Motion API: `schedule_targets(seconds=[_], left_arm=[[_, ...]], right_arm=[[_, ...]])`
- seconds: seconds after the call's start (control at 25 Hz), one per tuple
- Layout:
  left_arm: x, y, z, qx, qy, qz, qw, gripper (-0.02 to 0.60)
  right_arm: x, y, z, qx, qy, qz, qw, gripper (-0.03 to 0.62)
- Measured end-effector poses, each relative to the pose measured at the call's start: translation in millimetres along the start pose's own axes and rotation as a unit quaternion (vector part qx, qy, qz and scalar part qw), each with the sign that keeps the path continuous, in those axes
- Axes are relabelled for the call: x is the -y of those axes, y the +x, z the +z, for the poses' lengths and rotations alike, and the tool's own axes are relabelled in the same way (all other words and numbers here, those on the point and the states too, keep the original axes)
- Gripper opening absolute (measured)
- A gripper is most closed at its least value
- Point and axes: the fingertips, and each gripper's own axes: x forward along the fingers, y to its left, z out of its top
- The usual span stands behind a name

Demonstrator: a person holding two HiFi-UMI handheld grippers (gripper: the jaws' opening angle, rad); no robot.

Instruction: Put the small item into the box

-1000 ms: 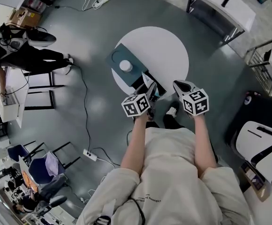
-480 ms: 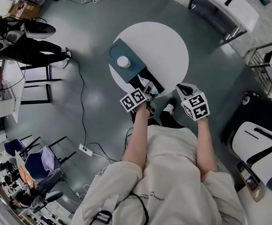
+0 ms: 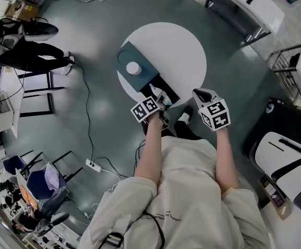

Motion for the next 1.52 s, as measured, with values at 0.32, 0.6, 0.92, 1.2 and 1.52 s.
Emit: schedule_targets(seconds=[0.32,0.6,0.92,1.2,1.52], left_arm=[[-1,3,7,-0.013,0.016,0.016,0.9997,0.195],[8,-1,2,-0.018,0.037,0.014,0.999,0.196],[15,-23,-7,-0.004,0.073,0.008,0.9973,0.196],[23,-39,-5,0.003,0.163,-0.008,0.9867,0.196],[37,-63,-20,-0.034,0.302,-0.033,0.952,0.196]], right_arm=[[-8,5,-4,-0.014,-0.012,-0.013,1.0,0.037],[-7,-4,-7,-0.002,0.007,-0.018,1.0,0.035],[-17,-13,-9,0.027,0.04,-0.001,0.999,0.035],[-26,-6,-26,0.036,0.093,-0.002,0.995,0.035],[-33,-21,-11,0.066,0.16,-0.034,0.984,0.035]])
